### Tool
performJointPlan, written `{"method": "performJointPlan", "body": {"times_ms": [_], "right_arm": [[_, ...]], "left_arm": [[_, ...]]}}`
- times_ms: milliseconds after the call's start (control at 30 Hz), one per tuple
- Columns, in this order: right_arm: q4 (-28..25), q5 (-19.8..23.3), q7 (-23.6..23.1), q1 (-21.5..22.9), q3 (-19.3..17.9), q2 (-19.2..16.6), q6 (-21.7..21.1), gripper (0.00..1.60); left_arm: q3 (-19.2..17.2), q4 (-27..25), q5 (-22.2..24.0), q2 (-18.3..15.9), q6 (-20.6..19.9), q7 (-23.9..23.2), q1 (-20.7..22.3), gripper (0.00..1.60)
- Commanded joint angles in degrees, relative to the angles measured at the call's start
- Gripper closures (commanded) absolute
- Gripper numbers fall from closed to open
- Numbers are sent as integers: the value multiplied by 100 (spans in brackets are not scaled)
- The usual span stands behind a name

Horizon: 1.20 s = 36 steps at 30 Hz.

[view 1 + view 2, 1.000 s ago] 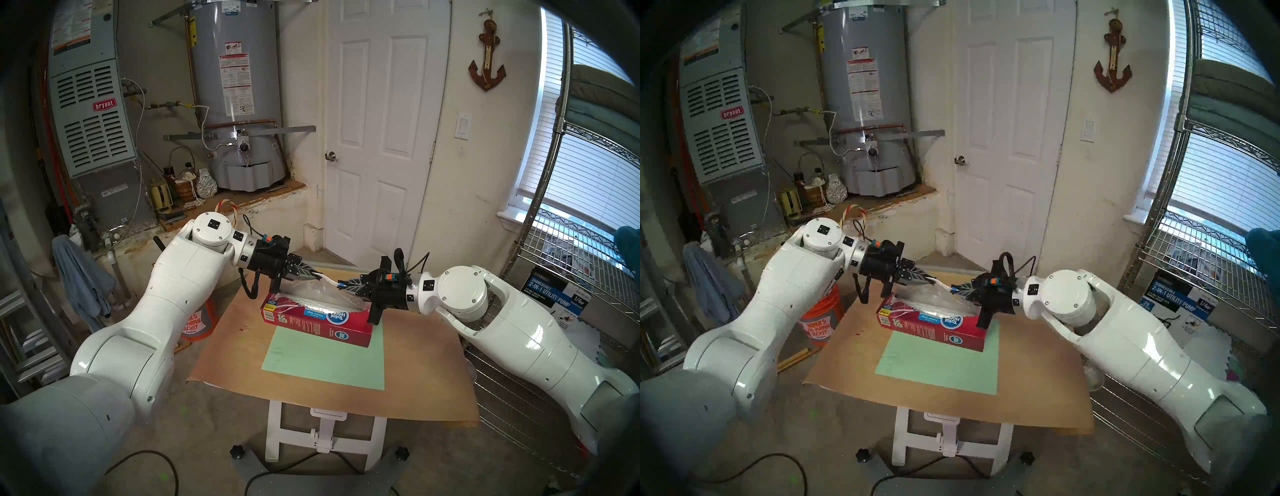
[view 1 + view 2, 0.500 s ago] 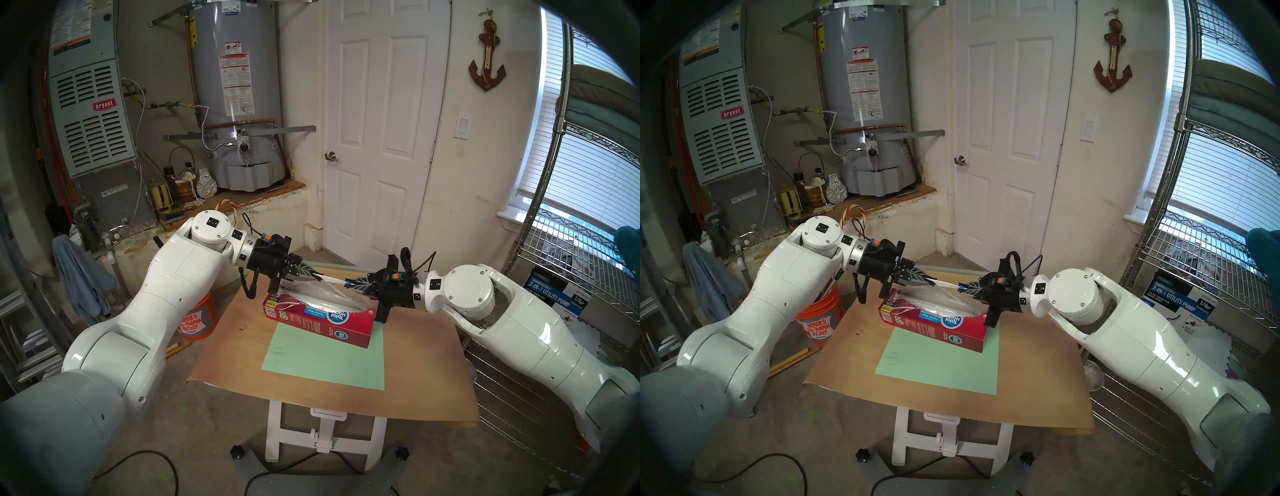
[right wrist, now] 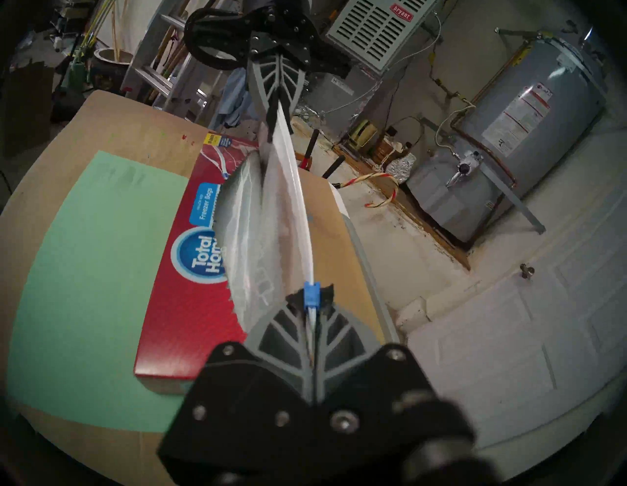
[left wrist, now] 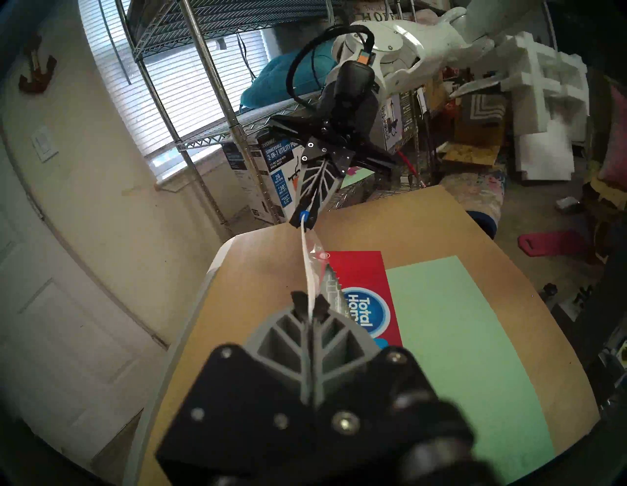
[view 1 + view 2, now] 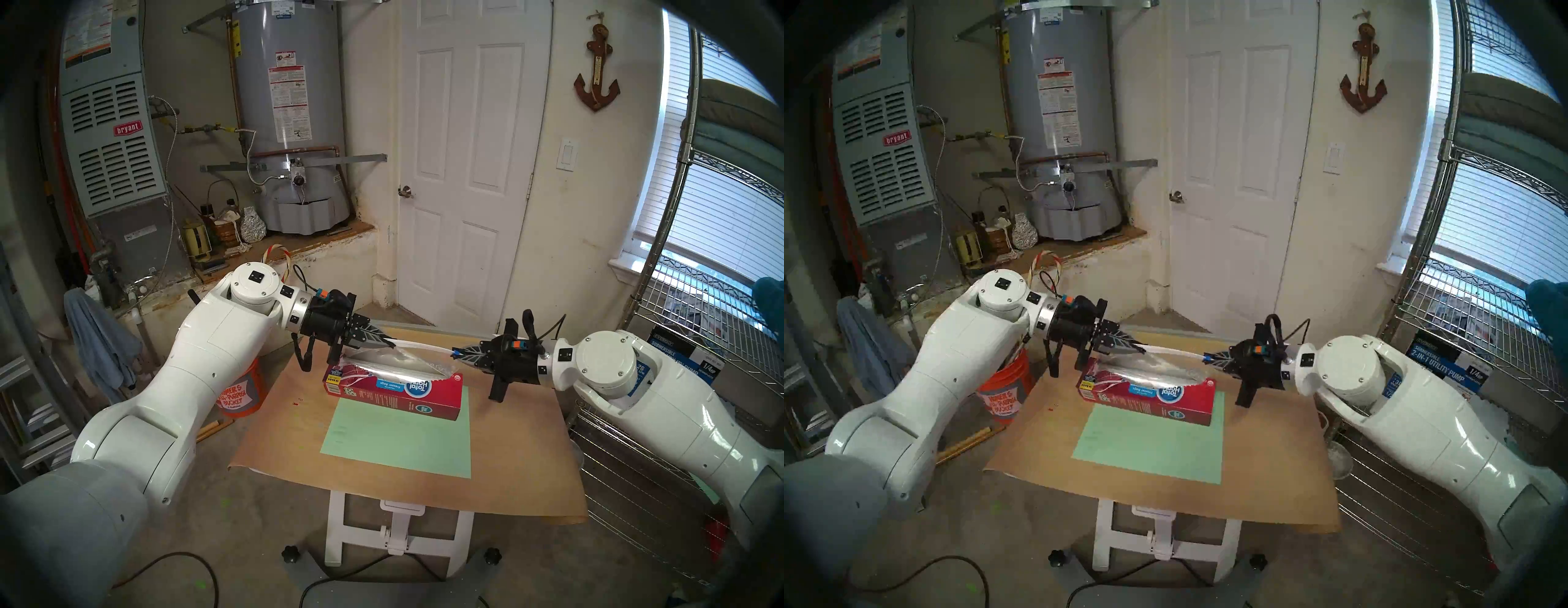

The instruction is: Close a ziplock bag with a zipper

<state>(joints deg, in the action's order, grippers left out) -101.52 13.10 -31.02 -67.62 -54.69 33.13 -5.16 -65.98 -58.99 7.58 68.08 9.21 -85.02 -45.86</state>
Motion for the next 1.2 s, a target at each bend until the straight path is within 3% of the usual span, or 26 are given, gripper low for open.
{"method": "performJointPlan", "body": {"times_ms": [0,400,900,933,967,1000,1167], "right_arm": [[-84,178,160,-254,-255,-441,78,160],[-180,388,275,-550,-444,-817,217,160],[-235,551,374,-728,-542,-927,314,160],[-251,605,384,-737,-561,-916,303,144],[-260,742,499,-787,-623,-871,286,29],[-271,807,580,-801,-660,-833,240,0],[-103,1249,1132,-814,-1026,-315,116,0]], "left_arm": [[-89,-233,177,-110,-75,2,-80,160],[-55,-355,165,-163,-164,2,-187,160],[-39,-358,177,-173,-183,2,-182,160],[-38,-348,178,-169,-179,2,-179,160],[-41,-329,185,-156,-168,2,-172,160],[-37,-317,181,-147,-167,2,-163,160],[0,-294,112,-108,-183,17,-141,160]]}}
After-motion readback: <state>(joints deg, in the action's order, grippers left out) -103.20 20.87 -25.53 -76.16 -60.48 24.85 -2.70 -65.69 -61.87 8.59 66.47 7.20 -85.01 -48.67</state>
